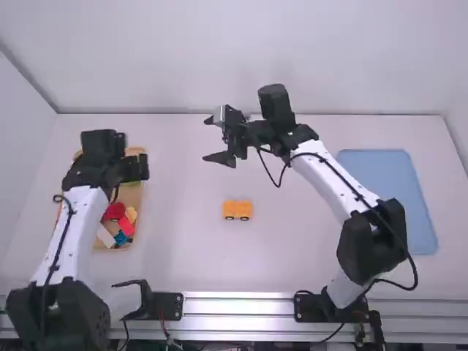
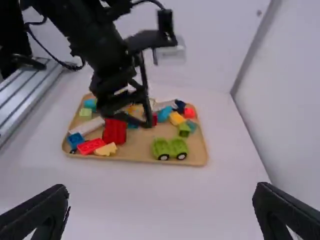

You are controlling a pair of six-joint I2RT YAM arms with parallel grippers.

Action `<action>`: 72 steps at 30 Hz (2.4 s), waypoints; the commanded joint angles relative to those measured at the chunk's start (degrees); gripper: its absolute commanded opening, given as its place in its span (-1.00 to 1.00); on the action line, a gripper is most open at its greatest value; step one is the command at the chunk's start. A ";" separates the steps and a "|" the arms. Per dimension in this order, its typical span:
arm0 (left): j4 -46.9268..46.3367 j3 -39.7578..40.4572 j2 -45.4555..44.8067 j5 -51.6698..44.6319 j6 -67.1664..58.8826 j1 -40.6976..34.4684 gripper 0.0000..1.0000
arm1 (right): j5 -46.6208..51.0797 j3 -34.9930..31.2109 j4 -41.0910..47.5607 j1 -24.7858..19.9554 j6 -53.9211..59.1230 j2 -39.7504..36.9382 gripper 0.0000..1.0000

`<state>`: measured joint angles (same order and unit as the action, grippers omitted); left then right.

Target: Assemble lego blocks to make yellow taxi

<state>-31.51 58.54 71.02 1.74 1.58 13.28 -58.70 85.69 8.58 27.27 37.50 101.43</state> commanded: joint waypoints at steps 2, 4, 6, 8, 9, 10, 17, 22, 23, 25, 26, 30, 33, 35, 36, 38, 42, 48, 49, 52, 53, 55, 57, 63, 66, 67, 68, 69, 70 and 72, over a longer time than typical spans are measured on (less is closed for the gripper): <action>-2.16 -3.32 -6.10 3.37 18.93 6.56 0.98 | -0.42 2.64 -1.36 2.60 -1.75 1.03 0.96; -4.37 -3.54 -7.76 3.85 22.08 9.64 0.98 | -0.46 2.64 -1.55 3.63 -1.29 1.01 0.97; -5.97 -3.39 -8.46 3.87 24.57 12.07 0.98 | -0.39 2.64 -2.45 4.13 -2.89 1.01 0.97; -7.13 -3.10 -8.68 3.19 26.23 15.43 0.98 | -0.85 2.64 -2.64 4.81 -3.13 1.01 0.97; -7.34 -2.91 -8.68 2.45 26.21 16.46 0.98 | -1.09 2.67 -2.69 5.03 -2.93 1.01 0.97; -7.34 -2.75 -8.55 1.42 26.05 17.68 0.98 | -1.36 2.67 -2.71 5.18 -2.99 1.01 0.97; -8.02 -1.29 -5.22 -0.48 32.22 24.61 0.98 | -0.55 2.64 -1.68 6.08 -2.99 1.01 0.97; -8.39 -1.29 -3.30 -0.72 34.23 24.59 0.98 | 2.71 2.64 0.42 5.79 -4.35 1.01 0.96; -8.55 -1.29 -3.13 -1.22 34.23 24.59 0.99 | 2.84 2.67 0.81 5.33 -4.28 1.01 0.96; -8.61 -1.42 -3.06 -3.13 34.23 24.63 0.98 | 2.84 2.64 0.92 4.92 -4.28 1.01 0.97; -8.39 -1.60 -3.08 -4.24 34.25 24.65 0.98 | 2.80 2.64 1.09 4.61 -4.26 1.01 0.97; -5.29 -2.12 -3.08 -11.69 27.98 24.61 1.00 | 2.89 2.64 0.66 4.13 -4.28 1.01 0.97; -5.64 -2.23 -2.43 -14.67 22.97 23.96 0.98 | 2.99 2.64 0.50 3.54 -4.33 1.01 0.96; -6.71 -2.23 -0.31 -13.05 21.92 22.05 0.98 | 3.50 2.64 0.26 3.54 -5.42 1.01 0.96; -6.93 -2.23 0.55 -12.50 21.33 21.31 0.99 | 3.48 2.64 0.20 3.52 -5.68 1.01 0.96; -7.23 -2.23 2.69 -12.24 18.01 19.10 0.99 | 3.52 2.64 -0.07 3.45 -6.10 1.01 0.97; -7.52 -1.86 8.09 -10.19 15.56 13.03 0.83 | 3.52 2.64 -0.59 2.75 -7.21 1.01 0.97; -13.16 2.84 20.20 3.54 23.37 3.17 0.71 | 3.48 2.64 -0.42 2.78 -7.74 1.01 0.97; -13.38 2.99 20.46 3.69 23.58 3.06 0.69 | 3.48 2.64 -0.42 2.78 -7.72 1.01 0.96; -17.03 5.25 25.38 5.40 27.50 2.08 0.51 | 3.48 2.64 -0.44 2.75 -7.76 1.01 0.97; -17.51 5.38 26.10 6.05 29.00 2.12 0.50 | 3.48 2.64 -0.46 2.75 -7.74 1.01 0.96; -17.99 5.14 26.84 7.85 31.71 2.36 0.42 | 3.48 2.64 -0.44 2.78 -7.74 1.01 0.97; -17.92 4.52 26.91 8.37 32.94 2.95 0.34 | 3.61 2.64 -0.46 2.75 -7.72 1.01 0.97; -17.99 4.42 26.91 8.46 32.54 2.54 0.19 | 3.67 2.64 -0.79 2.78 -7.72 1.01 0.97; -16.76 3.32 26.91 8.44 32.50 2.47 0.09 | 3.67 2.64 -0.59 2.78 -7.74 1.01 0.96; -15.47 2.27 26.91 8.39 32.50 2.47 0.07 | 3.67 2.64 -0.44 2.75 -7.74 1.01 0.96; -14.75 1.55 26.91 8.37 32.50 2.47 0.07 | 3.63 2.64 -0.39 2.75 -7.74 1.01 0.97; -14.64 1.36 26.91 8.39 32.52 2.47 0.07 | 3.61 2.64 -0.42 2.75 -7.74 1.01 0.97; -14.53 0.92 26.91 8.39 32.52 2.47 0.07 | 3.58 2.64 -0.44 2.75 -7.74 1.01 0.96; -14.71 0.66 26.91 8.41 32.54 2.47 0.06 | 3.69 2.64 -0.44 2.78 -7.72 1.01 0.97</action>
<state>-45.87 60.05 97.82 9.30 33.50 15.68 -54.87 86.39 8.03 30.15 30.09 102.30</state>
